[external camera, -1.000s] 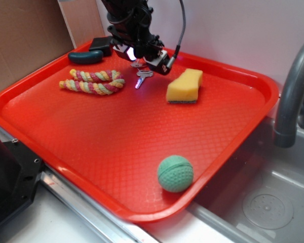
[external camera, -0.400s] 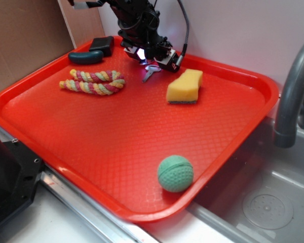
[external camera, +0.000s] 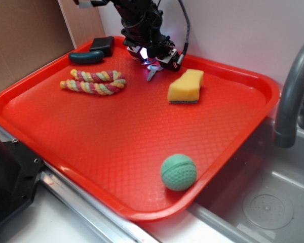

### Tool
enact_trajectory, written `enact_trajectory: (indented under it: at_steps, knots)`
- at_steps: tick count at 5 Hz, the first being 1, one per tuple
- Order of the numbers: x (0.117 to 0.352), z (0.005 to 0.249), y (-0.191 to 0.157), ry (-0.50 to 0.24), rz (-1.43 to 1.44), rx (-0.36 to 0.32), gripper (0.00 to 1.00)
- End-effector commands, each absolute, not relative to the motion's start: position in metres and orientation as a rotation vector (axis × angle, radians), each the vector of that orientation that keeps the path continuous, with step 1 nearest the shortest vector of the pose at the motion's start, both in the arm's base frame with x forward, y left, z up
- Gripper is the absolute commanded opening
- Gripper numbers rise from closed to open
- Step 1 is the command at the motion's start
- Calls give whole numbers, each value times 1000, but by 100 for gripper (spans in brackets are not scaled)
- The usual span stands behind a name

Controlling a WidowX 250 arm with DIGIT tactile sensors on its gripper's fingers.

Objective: Grab the silver keys.

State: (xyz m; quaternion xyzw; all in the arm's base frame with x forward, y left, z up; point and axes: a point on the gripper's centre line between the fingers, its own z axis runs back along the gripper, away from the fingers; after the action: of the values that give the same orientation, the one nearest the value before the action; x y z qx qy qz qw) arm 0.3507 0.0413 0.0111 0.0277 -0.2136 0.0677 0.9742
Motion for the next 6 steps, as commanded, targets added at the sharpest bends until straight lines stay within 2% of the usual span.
enact_trajectory:
  at_steps: [1, 3, 4, 5, 6]
  knots:
    - [333, 14, 43, -431, 146, 47, 0]
    - [300, 21, 28, -450, 106, 1, 0]
    - [283, 42, 7, -478, 41, -25, 0]
    - [277, 58, -1, -514, 17, -42, 0]
    - [282, 70, 1, -533, 16, -39, 0]
